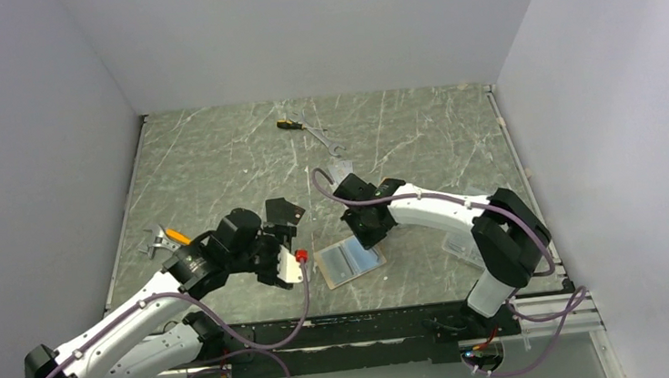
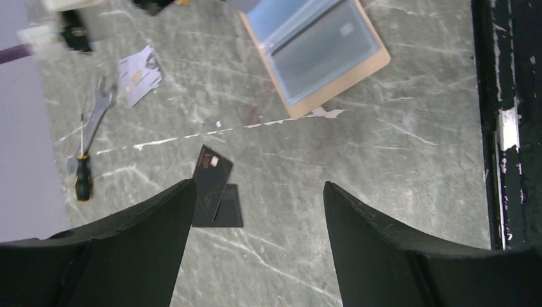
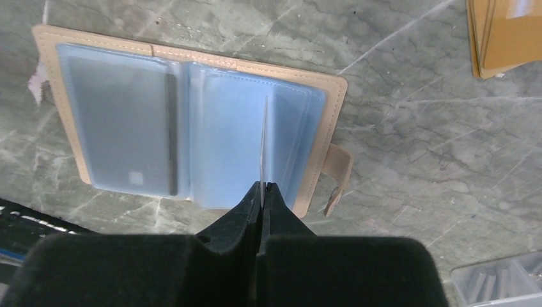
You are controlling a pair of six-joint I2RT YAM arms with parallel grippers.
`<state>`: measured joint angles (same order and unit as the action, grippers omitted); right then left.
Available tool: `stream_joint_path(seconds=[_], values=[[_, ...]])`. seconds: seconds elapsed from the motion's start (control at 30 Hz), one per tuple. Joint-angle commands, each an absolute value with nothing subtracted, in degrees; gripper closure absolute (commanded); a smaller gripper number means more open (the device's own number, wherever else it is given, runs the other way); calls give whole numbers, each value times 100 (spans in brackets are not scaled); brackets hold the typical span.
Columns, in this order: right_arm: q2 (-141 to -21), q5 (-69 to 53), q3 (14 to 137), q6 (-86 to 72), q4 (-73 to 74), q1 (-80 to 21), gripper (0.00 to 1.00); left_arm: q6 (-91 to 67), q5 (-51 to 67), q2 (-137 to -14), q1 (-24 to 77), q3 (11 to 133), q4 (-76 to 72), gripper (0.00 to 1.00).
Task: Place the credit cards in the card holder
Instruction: Insert the credit card into the card holder.
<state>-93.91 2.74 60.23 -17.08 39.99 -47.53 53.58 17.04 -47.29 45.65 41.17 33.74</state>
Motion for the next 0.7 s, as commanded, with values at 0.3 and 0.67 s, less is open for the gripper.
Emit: stream_joint_path(seconds=[0.3,0.67], values=[[-8377,-2989,4450,-2329,913,-3529,100,6962,2663,-5776,4836,3416,1834,30],[-8923,-4239,3579,-2947,-1180,-3157,100,7675,2608,-7264,5171,3800,1577,54]])
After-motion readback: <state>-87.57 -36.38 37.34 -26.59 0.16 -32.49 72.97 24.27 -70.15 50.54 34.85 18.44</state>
